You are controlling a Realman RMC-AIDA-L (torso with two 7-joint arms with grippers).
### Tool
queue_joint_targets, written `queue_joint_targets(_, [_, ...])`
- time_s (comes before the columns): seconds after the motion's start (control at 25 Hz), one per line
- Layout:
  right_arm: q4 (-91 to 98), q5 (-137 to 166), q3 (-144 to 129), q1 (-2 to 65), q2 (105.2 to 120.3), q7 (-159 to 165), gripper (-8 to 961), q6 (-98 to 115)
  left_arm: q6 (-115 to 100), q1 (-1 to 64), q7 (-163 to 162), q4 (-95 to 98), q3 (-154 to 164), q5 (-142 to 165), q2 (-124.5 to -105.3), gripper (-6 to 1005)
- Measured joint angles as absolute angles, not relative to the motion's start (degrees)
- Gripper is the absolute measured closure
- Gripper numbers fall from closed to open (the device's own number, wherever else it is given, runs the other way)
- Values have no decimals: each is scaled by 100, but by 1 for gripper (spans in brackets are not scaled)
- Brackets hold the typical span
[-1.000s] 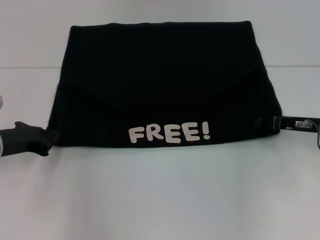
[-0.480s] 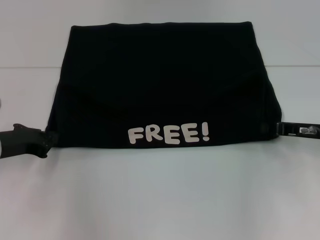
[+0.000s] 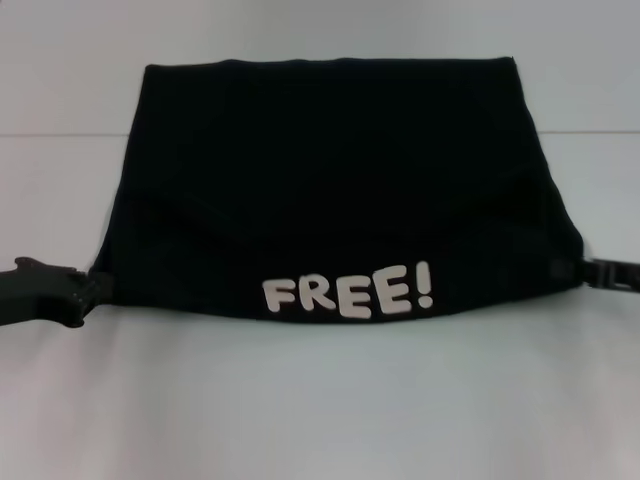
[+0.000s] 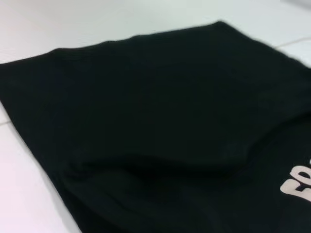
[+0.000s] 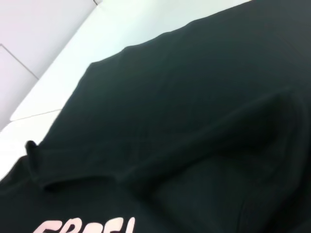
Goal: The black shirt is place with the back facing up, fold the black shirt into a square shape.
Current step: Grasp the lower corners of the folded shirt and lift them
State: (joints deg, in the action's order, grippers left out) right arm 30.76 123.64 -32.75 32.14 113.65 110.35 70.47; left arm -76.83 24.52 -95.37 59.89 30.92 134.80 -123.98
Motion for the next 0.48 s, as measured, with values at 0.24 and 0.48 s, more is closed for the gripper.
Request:
queue_joint_targets(0.24, [3414, 12371, -3042, 2608, 11169, 10611, 907, 8232, -8802, 2327, -9491, 6182, 2458, 13469, -12371, 974])
queue_joint_targets(0.48, [3455, 12405, -2975, 2025, 10945, 10072, 907, 9087, -10126, 2248, -9219, 6208, 1825, 13496, -12262, 973])
